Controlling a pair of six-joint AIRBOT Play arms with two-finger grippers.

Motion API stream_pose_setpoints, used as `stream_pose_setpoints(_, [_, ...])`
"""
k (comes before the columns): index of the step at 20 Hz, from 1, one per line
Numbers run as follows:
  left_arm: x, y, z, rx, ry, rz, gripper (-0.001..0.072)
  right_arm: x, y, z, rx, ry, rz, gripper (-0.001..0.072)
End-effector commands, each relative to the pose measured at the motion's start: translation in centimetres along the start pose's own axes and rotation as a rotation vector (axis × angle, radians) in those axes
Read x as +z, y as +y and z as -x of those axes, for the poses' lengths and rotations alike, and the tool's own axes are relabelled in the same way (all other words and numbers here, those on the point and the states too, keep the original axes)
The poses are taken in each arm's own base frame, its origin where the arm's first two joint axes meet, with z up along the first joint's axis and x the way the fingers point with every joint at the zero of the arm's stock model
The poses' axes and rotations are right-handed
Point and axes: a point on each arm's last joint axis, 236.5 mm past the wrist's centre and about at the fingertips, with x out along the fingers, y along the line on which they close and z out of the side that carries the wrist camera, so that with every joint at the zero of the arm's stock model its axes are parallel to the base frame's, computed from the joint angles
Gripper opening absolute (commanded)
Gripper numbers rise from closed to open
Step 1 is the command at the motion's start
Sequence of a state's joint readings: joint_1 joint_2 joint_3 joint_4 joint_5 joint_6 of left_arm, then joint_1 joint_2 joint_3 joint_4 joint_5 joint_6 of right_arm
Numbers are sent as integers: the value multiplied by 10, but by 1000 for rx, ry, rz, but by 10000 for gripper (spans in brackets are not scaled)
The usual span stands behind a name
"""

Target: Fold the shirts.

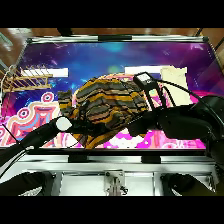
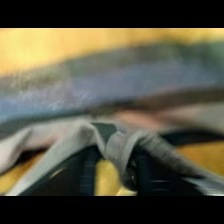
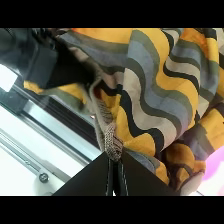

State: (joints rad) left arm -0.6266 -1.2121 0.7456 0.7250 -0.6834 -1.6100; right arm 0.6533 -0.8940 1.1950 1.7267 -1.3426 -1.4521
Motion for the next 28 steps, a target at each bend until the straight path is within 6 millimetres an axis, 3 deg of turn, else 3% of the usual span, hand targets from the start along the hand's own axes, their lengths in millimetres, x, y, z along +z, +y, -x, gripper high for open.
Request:
stream_pose_setpoints(1, [-21,0,2,-5,99,-62,98,0,-2,0,-10,2,2,75])
stream_pose_setpoints(4, [-2,-24,31,-60,9,-137,60,-1,-2,0,-10,5,2,75])
stream_pose_setpoints(7, [13,-51,81,-101,-128,-242,59,-3,-2,0,-11,12,-36,75])
stream_pose_setpoints(9, [10,-64,115,-106,-195,-303,58,-6,-2,0,-12,23,-93,75])
stream_pose_setpoints(14, [-5,-49,176,9,-300,-325,58,-25,-2,1,-22,106,-225,75])
stream_pose_setpoints(16, [-11,-41,175,24,-290,-325,59,-25,9,-4,25,123,-257,75])
stream_pose_setpoints(18, [-24,-30,157,44,-226,-323,58,-26,23,-18,79,173,-281,75])
stream_pose_setpoints(22, [-56,-10,125,80,-114,-359,59,-20,22,-57,83,231,-298,74])
stream_pose_setpoints(25, [-52,-8,122,87,-134,-371,59,-24,33,-72,135,285,-264,74])
stream_pose_setpoints(28, [-45,-9,124,86,-159,-371,59,-30,30,-72,120,310,-255,75])
